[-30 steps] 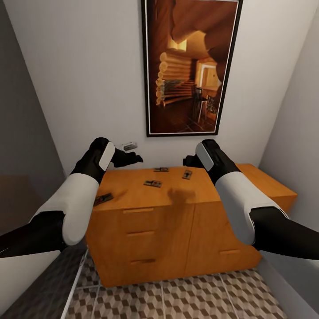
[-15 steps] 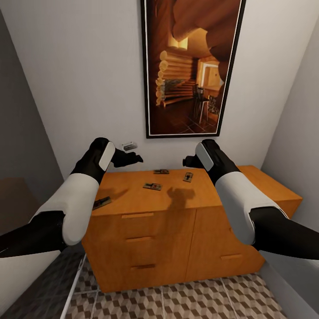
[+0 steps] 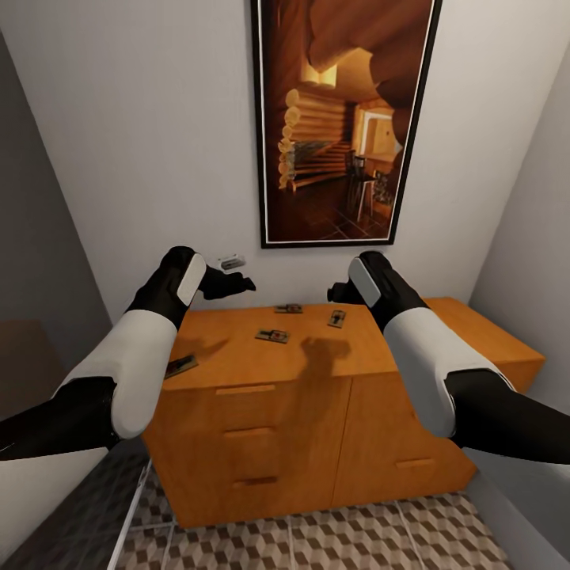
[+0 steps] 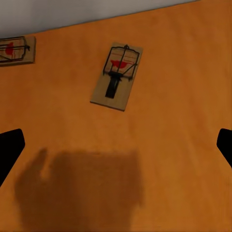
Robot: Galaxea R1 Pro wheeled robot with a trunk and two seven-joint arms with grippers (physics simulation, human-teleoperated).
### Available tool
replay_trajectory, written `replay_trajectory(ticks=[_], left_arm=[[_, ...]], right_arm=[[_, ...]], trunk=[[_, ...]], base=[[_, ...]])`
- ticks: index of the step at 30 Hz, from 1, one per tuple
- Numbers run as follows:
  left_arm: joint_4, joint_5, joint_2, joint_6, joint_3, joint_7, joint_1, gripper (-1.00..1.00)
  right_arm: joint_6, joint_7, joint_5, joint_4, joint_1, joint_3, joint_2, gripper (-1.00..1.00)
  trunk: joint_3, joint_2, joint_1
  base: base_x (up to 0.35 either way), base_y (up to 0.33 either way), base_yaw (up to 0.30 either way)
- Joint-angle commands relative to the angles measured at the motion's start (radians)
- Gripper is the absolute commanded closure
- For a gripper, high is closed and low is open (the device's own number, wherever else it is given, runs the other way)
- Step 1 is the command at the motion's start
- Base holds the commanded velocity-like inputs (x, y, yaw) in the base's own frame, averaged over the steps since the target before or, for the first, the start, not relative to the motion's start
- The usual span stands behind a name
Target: Take the four mousetraps from the cabinet in the bathroom and place them on the bathroom floor. Make sure all four end up on the same floor surface, and ensure that at least two of them are either under or directly next to the same bathroom sink.
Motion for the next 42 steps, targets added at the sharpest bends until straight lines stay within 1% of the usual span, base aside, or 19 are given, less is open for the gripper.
replay_trajectory(ticks=[1,4,9,14,22,26,31,35,42], left_arm=[[0.0,0.001,-0.001,0.005,0.006,0.0,-0.001,-1.0],[0.004,0.001,-0.001,0.004,0.006,0.0,0.0,-1.0],[0.011,0.001,-0.001,0.004,0.006,0.0,0.0,-1.0],[0.014,0.001,-0.001,0.003,0.006,0.0,0.0,-1.0],[0.015,0.001,-0.001,0.003,0.006,0.0,0.0,-1.0],[0.015,0.001,-0.001,0.003,0.006,0.0,0.0,-1.0],[0.015,0.001,-0.001,0.003,0.006,0.0,0.0,-1.0],[0.016,0.001,-0.001,0.002,0.006,0.0,0.0,-1.0],[0.016,0.001,-0.001,0.002,0.006,0.0,0.004,-1.0]], right_arm=[[0.002,-0.011,-0.011,0.005,-0.001,0.003,0.0,-1.0],[0.002,-0.019,-0.016,0.021,-0.001,0.002,0.0,-1.0],[0.002,-0.051,-0.056,0.037,-0.001,0.001,0.0,-1.0],[0.001,-0.101,-0.112,0.041,-0.001,0.001,0.0,-1.0],[-0.003,-0.177,-0.222,0.042,-0.001,0.002,0.0,-1.0],[-0.006,-0.207,-0.262,0.042,-0.001,0.002,0.0,-1.0],[-0.01,-0.229,-0.285,0.042,-0.001,0.002,0.0,-1.0],[-0.024,-0.234,-0.291,0.042,-0.001,0.002,0.0,-1.0],[-0.068,-0.238,-0.294,0.042,-0.001,0.002,-0.001,-1.0]], trunk=[[-0.001,-0.001,0.0],[-0.001,-0.001,0.0],[-0.001,-0.001,0.0],[-0.001,-0.001,0.0],[-0.001,-0.001,0.0],[-0.001,-0.001,0.0],[-0.001,-0.001,0.0],[-0.001,-0.001,0.0],[-0.001,-0.001,0.0]], base=[[0.22,0.0,0.0],[0.253,0.0,0.0],[0.13,0.0,0.0],[0.043,0.0,0.0],[0.011,0.0,0.0],[0.003,0.0,0.0],[0.062,0.0,0.0],[0.22,0.0,0.0],[0.244,0.0,0.0]])
